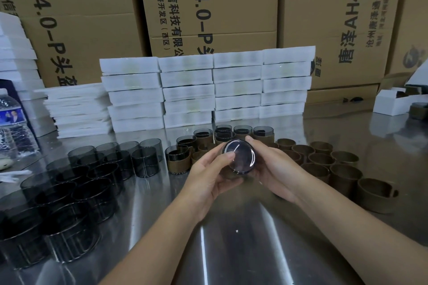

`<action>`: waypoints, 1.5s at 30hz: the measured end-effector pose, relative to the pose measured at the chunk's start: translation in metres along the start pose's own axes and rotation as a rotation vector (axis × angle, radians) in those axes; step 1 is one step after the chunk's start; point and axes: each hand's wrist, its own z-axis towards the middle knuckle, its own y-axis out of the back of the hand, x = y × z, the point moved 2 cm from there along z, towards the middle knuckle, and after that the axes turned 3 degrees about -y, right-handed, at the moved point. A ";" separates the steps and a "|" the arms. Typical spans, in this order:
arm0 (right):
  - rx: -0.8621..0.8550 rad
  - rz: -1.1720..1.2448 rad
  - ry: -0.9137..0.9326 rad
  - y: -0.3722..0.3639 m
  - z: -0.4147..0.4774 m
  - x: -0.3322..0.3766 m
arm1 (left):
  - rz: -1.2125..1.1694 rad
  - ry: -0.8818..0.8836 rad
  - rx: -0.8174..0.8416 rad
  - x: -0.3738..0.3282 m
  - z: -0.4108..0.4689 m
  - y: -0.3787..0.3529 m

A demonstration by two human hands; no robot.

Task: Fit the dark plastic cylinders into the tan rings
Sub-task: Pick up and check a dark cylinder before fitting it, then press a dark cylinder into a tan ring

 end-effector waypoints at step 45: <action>-0.084 -0.247 -0.144 0.003 0.001 -0.016 | 1.080 -0.163 -0.815 -0.019 0.005 0.077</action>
